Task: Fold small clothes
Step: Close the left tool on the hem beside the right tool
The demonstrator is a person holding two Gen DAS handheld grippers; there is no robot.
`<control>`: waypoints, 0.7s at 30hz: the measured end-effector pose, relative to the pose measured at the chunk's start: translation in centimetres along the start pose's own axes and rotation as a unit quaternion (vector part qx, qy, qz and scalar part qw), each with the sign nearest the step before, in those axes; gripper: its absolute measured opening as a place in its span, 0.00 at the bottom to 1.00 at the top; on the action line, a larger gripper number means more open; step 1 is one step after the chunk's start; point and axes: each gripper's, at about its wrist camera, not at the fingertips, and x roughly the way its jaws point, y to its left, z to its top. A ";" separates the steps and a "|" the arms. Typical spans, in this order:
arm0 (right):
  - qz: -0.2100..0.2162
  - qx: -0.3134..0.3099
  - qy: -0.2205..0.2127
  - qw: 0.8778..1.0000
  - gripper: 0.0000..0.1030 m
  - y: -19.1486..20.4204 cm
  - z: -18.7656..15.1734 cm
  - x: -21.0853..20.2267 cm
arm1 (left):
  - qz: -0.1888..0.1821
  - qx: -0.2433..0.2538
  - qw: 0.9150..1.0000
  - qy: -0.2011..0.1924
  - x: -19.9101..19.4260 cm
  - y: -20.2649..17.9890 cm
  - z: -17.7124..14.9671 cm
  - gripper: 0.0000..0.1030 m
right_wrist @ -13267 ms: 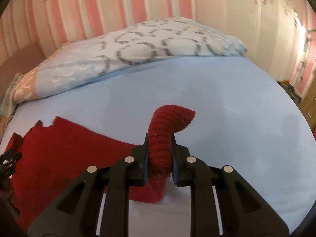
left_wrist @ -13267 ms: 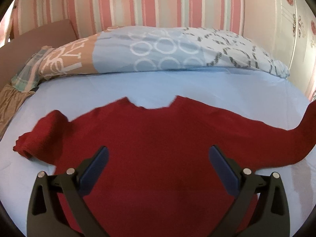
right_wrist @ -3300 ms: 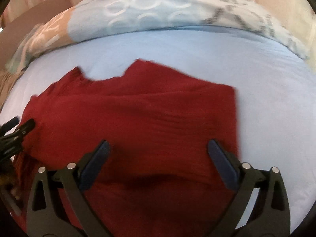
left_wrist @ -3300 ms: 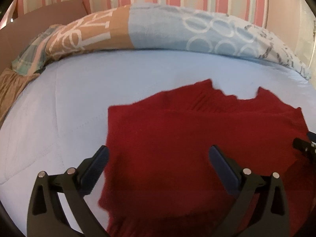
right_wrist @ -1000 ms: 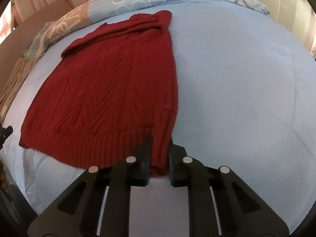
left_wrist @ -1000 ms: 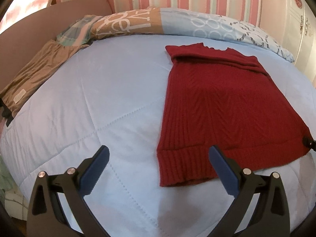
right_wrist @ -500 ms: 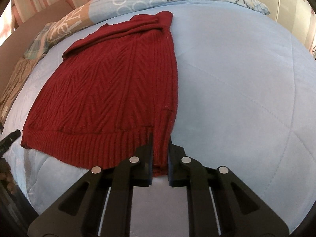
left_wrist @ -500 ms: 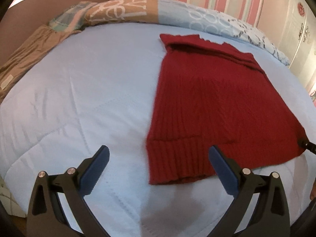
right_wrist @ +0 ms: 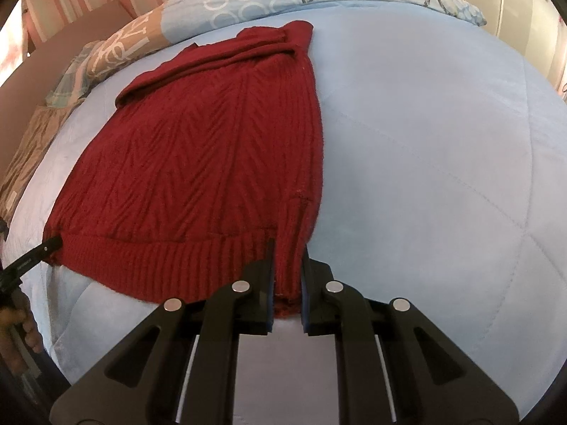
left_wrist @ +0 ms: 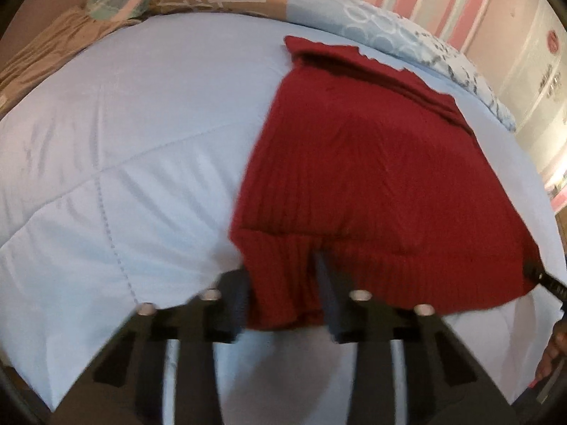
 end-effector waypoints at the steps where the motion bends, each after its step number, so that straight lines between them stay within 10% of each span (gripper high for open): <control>1: 0.001 -0.001 -0.003 1.000 0.10 0.0 0.0 -0.1 | -0.008 -0.008 1.000 0.002 0.0 0.0 0.1 0.16; 21: 0.024 -0.017 -0.035 0.999 0.08 0.9 -0.3 -5.1 | -0.003 0.041 0.999 -0.029 -5.2 -1.8 0.4 0.11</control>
